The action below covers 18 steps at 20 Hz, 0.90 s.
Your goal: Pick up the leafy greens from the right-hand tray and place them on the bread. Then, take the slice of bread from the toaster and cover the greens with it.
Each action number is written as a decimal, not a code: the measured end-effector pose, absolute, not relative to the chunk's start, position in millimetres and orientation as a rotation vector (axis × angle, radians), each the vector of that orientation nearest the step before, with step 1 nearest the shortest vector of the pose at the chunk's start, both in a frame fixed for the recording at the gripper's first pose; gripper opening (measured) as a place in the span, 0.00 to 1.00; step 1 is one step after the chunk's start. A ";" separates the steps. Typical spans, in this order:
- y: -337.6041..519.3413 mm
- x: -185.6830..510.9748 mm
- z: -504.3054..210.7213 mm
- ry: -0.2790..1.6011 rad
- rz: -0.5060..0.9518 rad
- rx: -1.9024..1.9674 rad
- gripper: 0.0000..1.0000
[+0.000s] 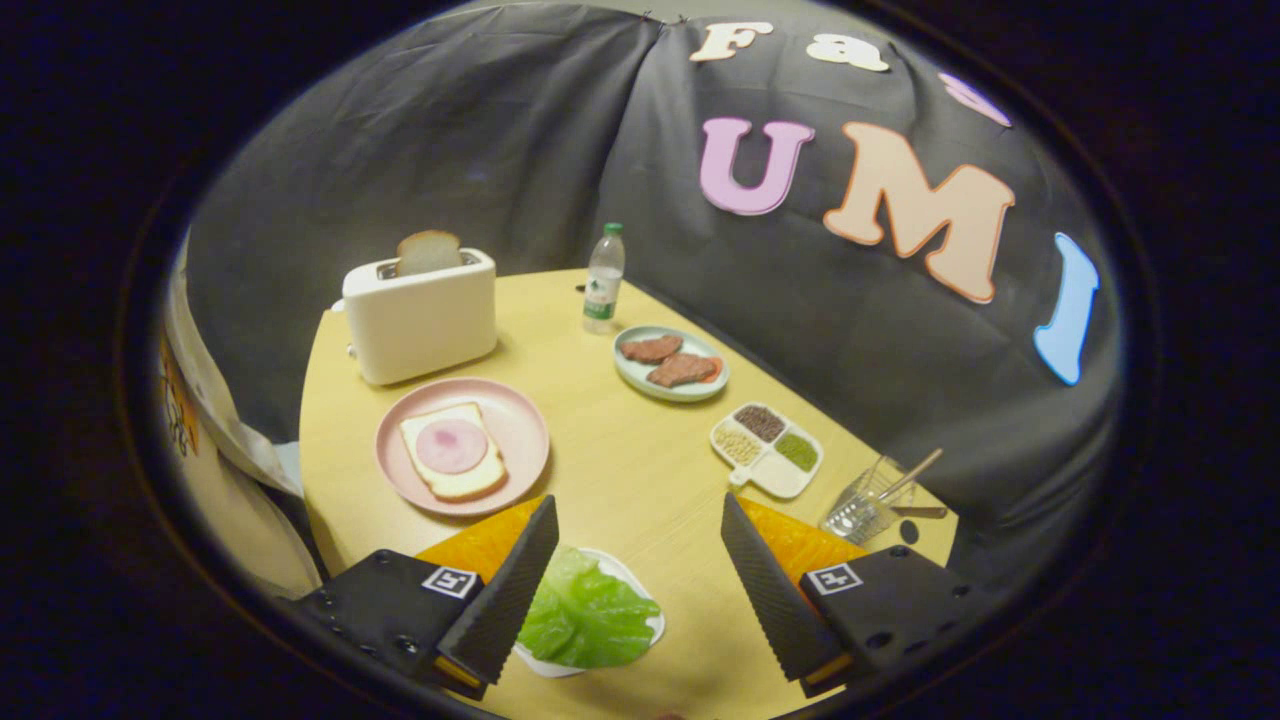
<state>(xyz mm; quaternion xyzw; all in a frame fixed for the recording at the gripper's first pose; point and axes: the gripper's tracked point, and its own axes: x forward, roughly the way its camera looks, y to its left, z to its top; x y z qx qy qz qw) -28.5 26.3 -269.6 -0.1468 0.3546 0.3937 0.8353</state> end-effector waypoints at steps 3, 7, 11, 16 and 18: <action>28.9 -44.4 -293.6 0.819 0.900 -0.343 1.00; 28.9 -65.4 -326.2 0.908 0.952 -0.383 1.00; 23.7 -82.9 -354.7 0.992 0.990 -0.414 1.00; 18.4 -95.0 -380.7 1.061 0.997 -0.424 1.00; 17.1 -96.9 -389.5 1.083 0.989 -0.421 1.00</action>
